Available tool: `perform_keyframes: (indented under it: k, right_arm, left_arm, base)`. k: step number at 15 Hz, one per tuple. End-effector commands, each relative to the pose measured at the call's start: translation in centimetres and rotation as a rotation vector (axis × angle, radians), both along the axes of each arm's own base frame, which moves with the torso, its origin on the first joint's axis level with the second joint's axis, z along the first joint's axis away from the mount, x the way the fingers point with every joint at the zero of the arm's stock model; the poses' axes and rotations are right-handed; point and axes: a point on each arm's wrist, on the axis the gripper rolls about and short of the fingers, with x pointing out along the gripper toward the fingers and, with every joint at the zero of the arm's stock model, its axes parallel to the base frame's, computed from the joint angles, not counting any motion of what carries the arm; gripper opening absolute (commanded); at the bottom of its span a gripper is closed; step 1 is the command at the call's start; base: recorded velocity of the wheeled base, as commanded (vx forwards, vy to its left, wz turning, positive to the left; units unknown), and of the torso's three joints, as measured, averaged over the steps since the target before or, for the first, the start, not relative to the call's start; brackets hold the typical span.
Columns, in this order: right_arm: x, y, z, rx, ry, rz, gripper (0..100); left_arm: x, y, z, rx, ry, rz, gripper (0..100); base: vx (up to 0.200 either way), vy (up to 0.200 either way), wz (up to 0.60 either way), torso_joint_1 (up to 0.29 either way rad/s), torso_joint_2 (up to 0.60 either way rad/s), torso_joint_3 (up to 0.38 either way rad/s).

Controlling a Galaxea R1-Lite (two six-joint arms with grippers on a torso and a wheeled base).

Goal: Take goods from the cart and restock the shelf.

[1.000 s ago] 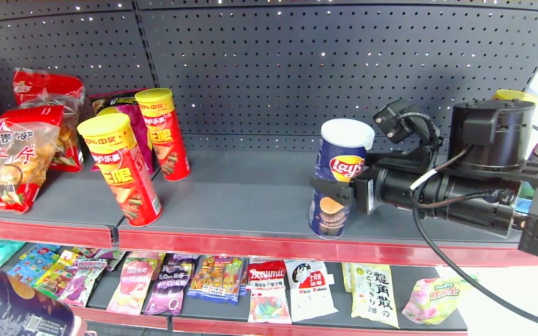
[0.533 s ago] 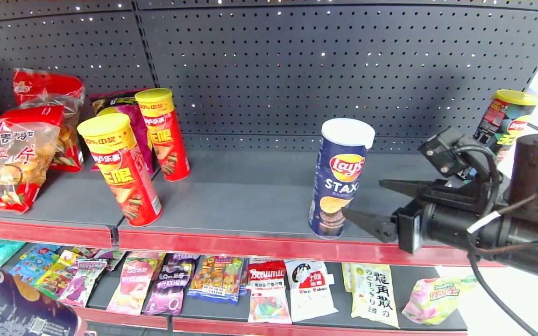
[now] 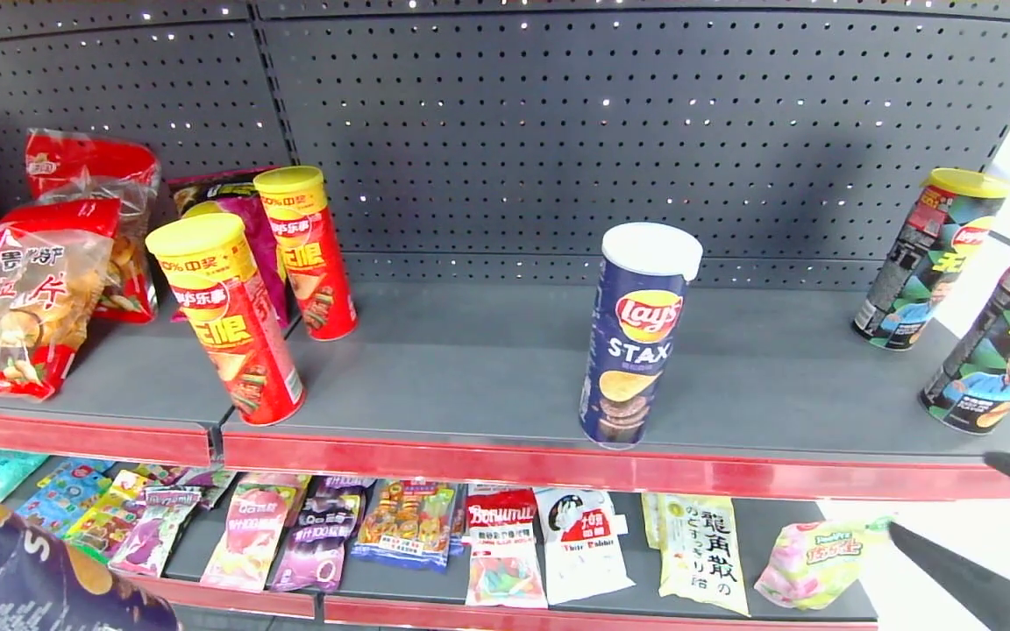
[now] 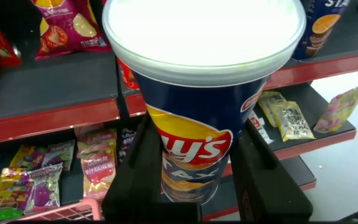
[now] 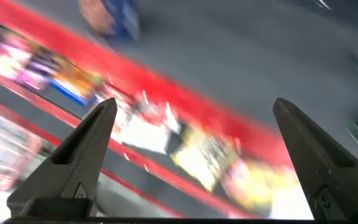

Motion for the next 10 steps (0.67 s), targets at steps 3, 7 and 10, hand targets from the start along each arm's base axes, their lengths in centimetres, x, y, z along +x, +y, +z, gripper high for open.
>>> perform_keyframes:
  k: [3,7,10]
  right_arm:
    - [-13.2,-4.6,-2.8,0.013,-0.081,-0.309,100]
    - [-12.5,-4.3,-3.5,0.062,-0.08,-0.239,100]
    - [-11.4,-3.7,-6.1,0.182,0.055,0.044,100]
  left_arm:
    - [-0.2,0.0,-0.1,0.0,-0.01,-0.012,0]
    - [-0.9,-0.2,-1.6,-0.004,-0.014,-0.042,0]
    - [-1.4,-0.2,-1.6,-0.009,-0.037,-0.04,0]
  base:
    - [0.0,0.0,0.0,0.0,0.0,0.0]
    - [0.0,0.0,0.0,0.0,0.0,0.0]
    - [0.0,0.0,0.0,0.0,0.0,0.0]
